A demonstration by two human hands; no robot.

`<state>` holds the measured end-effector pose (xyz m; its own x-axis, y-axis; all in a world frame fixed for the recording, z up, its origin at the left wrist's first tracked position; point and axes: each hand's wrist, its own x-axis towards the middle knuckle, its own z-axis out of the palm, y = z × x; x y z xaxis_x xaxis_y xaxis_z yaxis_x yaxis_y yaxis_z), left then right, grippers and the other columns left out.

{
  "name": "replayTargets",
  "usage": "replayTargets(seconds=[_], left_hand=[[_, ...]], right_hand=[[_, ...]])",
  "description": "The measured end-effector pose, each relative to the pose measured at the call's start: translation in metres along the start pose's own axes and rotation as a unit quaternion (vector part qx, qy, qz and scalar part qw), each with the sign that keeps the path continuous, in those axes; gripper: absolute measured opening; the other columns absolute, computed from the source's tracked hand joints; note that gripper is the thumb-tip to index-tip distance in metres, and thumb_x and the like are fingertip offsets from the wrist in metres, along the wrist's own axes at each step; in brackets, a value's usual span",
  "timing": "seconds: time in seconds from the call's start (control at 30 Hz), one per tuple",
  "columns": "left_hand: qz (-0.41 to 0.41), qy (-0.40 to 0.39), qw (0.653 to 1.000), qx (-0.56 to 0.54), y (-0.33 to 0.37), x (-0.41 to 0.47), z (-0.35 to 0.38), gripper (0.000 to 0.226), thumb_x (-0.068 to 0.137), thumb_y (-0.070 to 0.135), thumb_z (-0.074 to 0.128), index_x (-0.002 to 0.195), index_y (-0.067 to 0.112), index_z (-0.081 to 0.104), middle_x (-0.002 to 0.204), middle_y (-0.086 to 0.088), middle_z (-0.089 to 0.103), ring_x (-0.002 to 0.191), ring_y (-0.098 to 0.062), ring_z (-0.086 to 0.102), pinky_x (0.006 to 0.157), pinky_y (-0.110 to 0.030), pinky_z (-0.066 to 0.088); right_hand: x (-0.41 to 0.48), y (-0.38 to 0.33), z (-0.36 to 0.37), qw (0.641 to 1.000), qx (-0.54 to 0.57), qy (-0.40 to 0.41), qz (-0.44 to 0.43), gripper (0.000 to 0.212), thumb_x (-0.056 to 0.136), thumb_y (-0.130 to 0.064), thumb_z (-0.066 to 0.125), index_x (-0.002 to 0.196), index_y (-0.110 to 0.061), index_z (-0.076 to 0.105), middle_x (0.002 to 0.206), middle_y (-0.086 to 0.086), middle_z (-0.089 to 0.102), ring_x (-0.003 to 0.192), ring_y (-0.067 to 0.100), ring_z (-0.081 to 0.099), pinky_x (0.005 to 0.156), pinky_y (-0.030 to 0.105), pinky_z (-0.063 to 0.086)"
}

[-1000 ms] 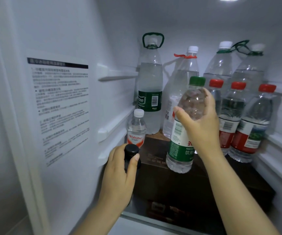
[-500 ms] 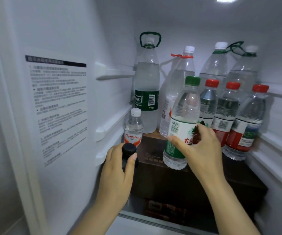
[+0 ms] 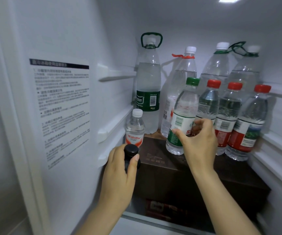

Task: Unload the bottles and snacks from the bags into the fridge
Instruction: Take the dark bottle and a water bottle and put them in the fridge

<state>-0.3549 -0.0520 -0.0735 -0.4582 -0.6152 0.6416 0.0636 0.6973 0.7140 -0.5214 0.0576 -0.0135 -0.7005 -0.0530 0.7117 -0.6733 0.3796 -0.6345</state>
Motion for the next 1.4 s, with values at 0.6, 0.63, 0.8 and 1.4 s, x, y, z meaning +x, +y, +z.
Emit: replayTargets(seconds=[0.6, 0.63, 0.8, 1.4], left_hand=[[-0.092, -0.073, 0.985, -0.125, -0.008, -0.016, -0.013, 0.075, 0.082, 0.032, 0.070, 0.137, 0.054, 0.025, 0.129, 0.047, 0.036, 0.118, 0.028, 0.033, 0.087, 0.005, 0.033], [-0.121, -0.081, 0.978, -0.148, -0.013, -0.018, -0.012, 0.072, 0.076, 0.038, 0.073, 0.134, 0.052, 0.033, 0.127, 0.041, 0.045, 0.115, 0.023, 0.042, 0.088, -0.001, 0.040], [-0.197, -0.086, 0.963, -0.165, -0.032, -0.037, -0.011, 0.046, 0.060, 0.051, 0.076, 0.102, 0.041, 0.059, 0.099, 0.021, 0.070, 0.094, 0.001, 0.065, 0.070, -0.016, 0.053], [-0.097, -0.078, 0.991, -0.046, -0.030, -0.063, -0.032, 0.072, 0.083, 0.026, 0.069, 0.134, 0.056, 0.028, 0.141, 0.028, 0.036, 0.129, 0.006, 0.040, 0.104, -0.020, 0.040]], right_hand=[[-0.012, -0.005, -0.005, 0.993, 0.055, -0.101, -0.004, 0.007, 0.086, -0.030, 0.068, 0.085, -0.023, 0.070, 0.075, -0.014, 0.066, 0.073, -0.001, 0.062, 0.070, 0.029, 0.056], [-0.013, -0.007, -0.005, 0.992, 0.062, -0.114, -0.002, 0.006, 0.085, -0.030, 0.069, 0.085, -0.024, 0.070, 0.075, -0.014, 0.066, 0.073, -0.001, 0.062, 0.070, 0.028, 0.055], [-0.020, -0.024, -0.005, 0.972, 0.127, -0.195, -0.011, 0.006, 0.084, -0.032, 0.070, 0.085, -0.026, 0.071, 0.076, -0.011, 0.069, 0.074, -0.001, 0.063, 0.068, 0.025, 0.054], [-0.021, -0.078, 0.011, 0.845, 0.052, -0.475, -0.240, 0.031, 0.078, -0.029, 0.076, 0.108, -0.024, 0.070, 0.096, -0.011, 0.067, 0.079, 0.005, 0.062, 0.077, 0.031, 0.054]])
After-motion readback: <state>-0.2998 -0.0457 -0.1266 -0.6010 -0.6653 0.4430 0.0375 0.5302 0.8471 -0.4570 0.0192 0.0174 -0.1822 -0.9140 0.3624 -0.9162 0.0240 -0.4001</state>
